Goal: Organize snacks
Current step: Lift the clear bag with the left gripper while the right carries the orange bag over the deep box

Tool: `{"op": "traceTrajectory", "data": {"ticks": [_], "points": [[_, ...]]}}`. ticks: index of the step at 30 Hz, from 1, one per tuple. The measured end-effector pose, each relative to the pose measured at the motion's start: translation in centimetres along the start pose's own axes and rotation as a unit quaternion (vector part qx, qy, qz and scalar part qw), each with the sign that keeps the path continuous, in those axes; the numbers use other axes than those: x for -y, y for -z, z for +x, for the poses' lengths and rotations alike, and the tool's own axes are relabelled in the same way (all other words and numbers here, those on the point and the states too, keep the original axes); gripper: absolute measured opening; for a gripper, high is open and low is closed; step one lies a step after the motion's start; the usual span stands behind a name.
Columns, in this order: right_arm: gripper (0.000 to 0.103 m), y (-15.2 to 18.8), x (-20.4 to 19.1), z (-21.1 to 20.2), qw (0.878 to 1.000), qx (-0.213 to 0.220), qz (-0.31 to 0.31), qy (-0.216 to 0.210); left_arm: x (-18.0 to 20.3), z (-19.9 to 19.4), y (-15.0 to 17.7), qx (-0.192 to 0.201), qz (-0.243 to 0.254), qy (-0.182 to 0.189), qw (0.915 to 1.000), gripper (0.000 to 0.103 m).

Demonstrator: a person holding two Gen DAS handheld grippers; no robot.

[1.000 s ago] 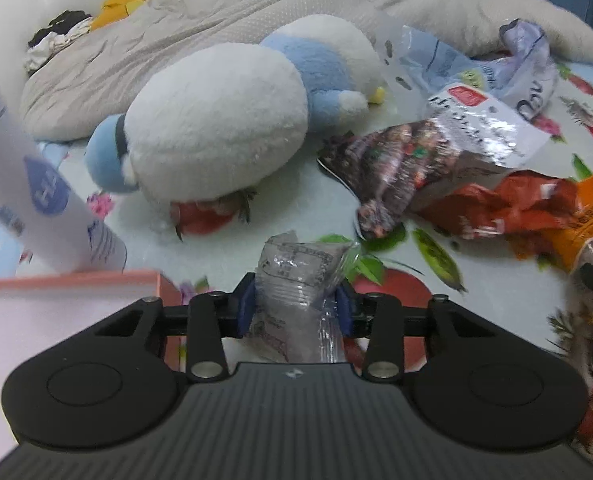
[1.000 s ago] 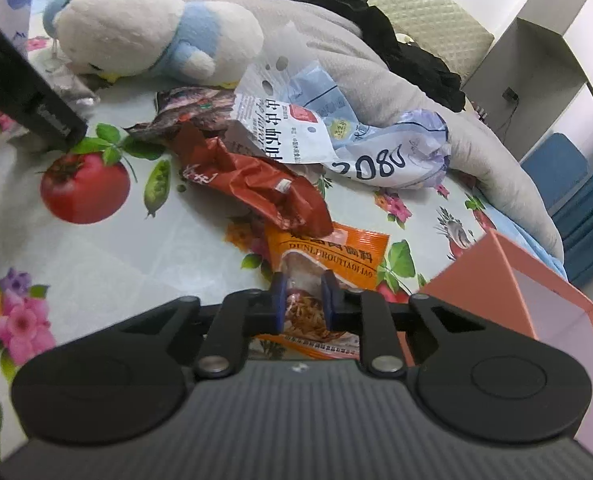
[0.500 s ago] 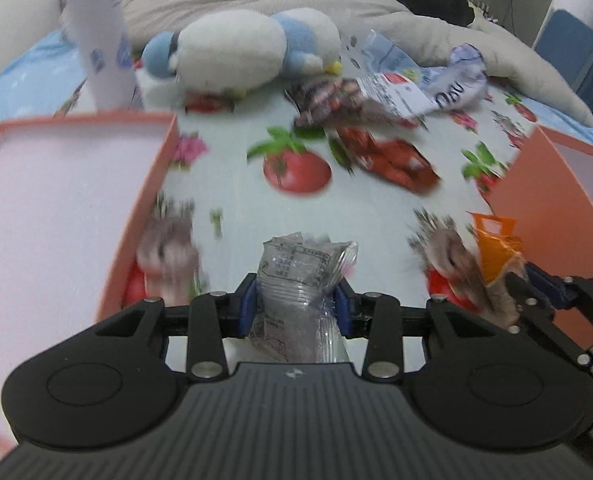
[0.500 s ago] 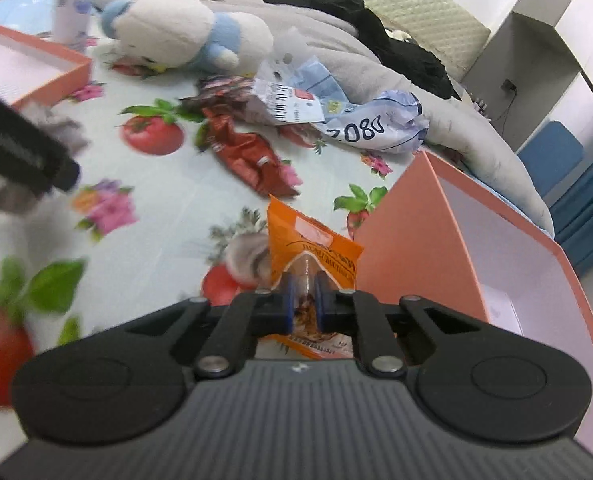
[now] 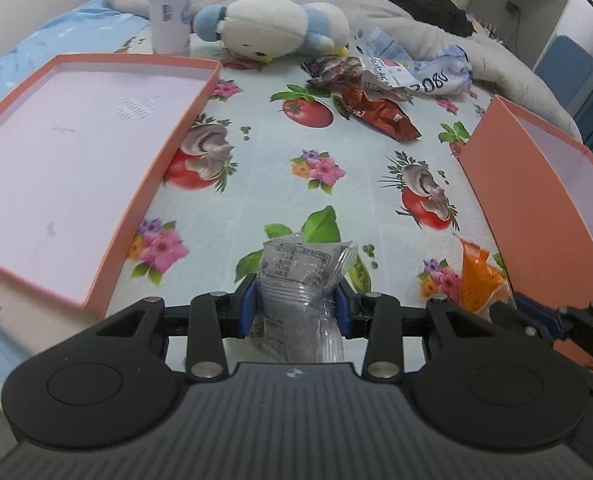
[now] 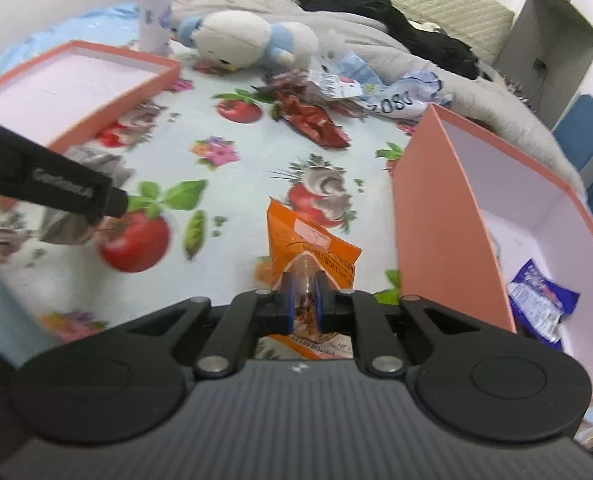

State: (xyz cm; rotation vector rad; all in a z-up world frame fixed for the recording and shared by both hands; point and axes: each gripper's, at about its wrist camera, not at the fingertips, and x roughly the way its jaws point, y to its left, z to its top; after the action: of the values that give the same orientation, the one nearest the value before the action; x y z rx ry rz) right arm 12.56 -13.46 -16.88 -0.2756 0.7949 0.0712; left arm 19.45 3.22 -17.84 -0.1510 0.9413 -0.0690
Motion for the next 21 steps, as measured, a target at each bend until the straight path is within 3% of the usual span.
{"op": "traceTrajectory", "data": {"ticks": [6, 8, 10, 12, 15, 17, 21], "points": [[0.014, 1.1, 0.0, -1.1, 0.998, -0.010, 0.029, -0.056, -1.0, -0.6, 1.7, -0.005, -0.012, -0.001, 0.9999, 0.044], [0.015, 1.3, 0.1, -1.3, 0.995, -0.007, 0.037, -0.092, -1.4, -0.4, 2.3, -0.009, -0.015, -0.004, 0.9998, 0.044], [0.028, 1.5, 0.3, -1.4, 0.993, -0.001, 0.039, -0.115, -1.6, -0.6, 2.7, -0.006, -0.010, -0.009, 0.9999, 0.044], [0.054, 1.8, 0.8, -1.5, 0.991, 0.006, 0.051, -0.126, -1.8, -0.9, 2.9, -0.002, -0.006, -0.013, 0.9999, 0.044], [0.074, 2.0, 1.7, -1.4, 0.989, 0.020, 0.074, -0.128, -2.2, -1.1, 3.4, 0.002, -0.004, -0.012, 0.9999, 0.044], [0.084, 2.1, 2.2, -1.1, 0.990, 0.024, 0.082, -0.113, -2.5, -1.2, 3.8, 0.003, -0.005, -0.011, 0.9999, 0.044], [0.084, 2.0, 3.0, 0.2, 0.992, 0.013, 0.079, -0.102, -2.4, -1.5, 4.2, 0.009, 0.006, -0.004, 0.9999, 0.044]]}}
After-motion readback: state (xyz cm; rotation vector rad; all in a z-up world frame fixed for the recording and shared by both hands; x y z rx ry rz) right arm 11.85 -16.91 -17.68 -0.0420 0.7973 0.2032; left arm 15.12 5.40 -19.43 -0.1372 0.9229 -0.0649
